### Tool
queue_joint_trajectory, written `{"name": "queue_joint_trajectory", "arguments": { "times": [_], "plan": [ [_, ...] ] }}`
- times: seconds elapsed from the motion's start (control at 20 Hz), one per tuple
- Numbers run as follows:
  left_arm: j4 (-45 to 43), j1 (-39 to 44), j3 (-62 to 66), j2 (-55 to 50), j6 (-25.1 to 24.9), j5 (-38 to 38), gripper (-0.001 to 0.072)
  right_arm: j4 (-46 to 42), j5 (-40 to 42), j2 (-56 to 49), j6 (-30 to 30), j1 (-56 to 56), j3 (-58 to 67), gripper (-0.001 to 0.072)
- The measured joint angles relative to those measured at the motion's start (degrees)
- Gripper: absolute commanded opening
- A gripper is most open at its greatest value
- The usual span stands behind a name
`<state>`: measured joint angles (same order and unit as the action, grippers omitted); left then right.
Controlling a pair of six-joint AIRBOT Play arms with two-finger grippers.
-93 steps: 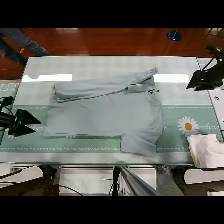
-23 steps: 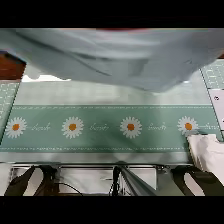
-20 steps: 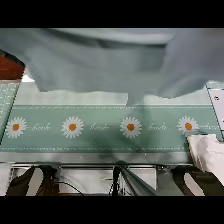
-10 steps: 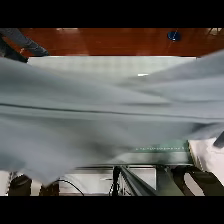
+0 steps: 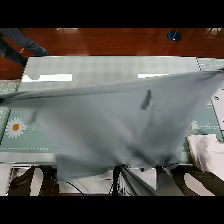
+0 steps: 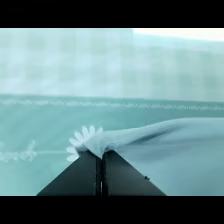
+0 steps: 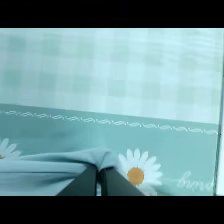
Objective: Fold the shirts.
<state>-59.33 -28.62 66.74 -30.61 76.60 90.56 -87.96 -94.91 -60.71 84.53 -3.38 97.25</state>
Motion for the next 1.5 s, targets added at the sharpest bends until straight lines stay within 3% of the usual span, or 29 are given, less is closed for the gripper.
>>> {"name": "queue_joint_trajectory", "arguments": {
  "times": [0.25, 0.45, 0.7, 1.2, 1.5],
  "plan": [
    [0.55, 5.79, -10.58, -11.52, -3.76, -18.56, 0.0021, 5.42, 18.05, -15.54, -0.96, 0.04, -3.1, 0.0021],
    [1.05, 13.11, -9.09, -25.29, -5.29, -34.86, 0.0022, 8.92, 30.03, -23.89, -1.84, 0.02, -3.69, 0.0022],
    [1.25, 19.87, -5.33, -38.58, -9.33, -49.81, 0.0022, 10.51, 43.01, -29.53, -2.91, 0.0, -3.82, 0.0022],
    [0.17, 24.13, -4.17, -50.86, -14.12, -65.92, 0.0023, 11.52, 56.96, -39.95, -6.99, 0.02, -3.87, 0.0022],
    [-0.35, 24.3, -4.17, -56.54, -14.34, -62.69, 0.0022, 11.13, 56.57, -43.63, -7.58, 0.0, -3.91, 0.0022]
  ]
}}
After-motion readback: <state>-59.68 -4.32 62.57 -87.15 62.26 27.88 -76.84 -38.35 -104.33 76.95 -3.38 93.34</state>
